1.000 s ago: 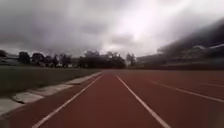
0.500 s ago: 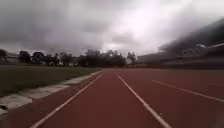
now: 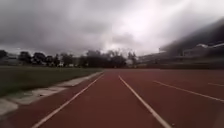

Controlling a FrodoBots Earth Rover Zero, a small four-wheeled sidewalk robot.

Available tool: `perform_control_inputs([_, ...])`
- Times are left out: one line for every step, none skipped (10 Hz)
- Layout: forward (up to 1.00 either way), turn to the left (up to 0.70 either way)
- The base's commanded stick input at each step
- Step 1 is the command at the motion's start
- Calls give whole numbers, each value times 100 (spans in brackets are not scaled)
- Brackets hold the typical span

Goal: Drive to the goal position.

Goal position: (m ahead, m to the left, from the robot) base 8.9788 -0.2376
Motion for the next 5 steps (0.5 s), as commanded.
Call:
perform_control_inputs([70,0])
perform_control_inputs([70,0])
perform_control_inputs([70,0])
perform_control_inputs([70,0])
perform_control_inputs([70,0])
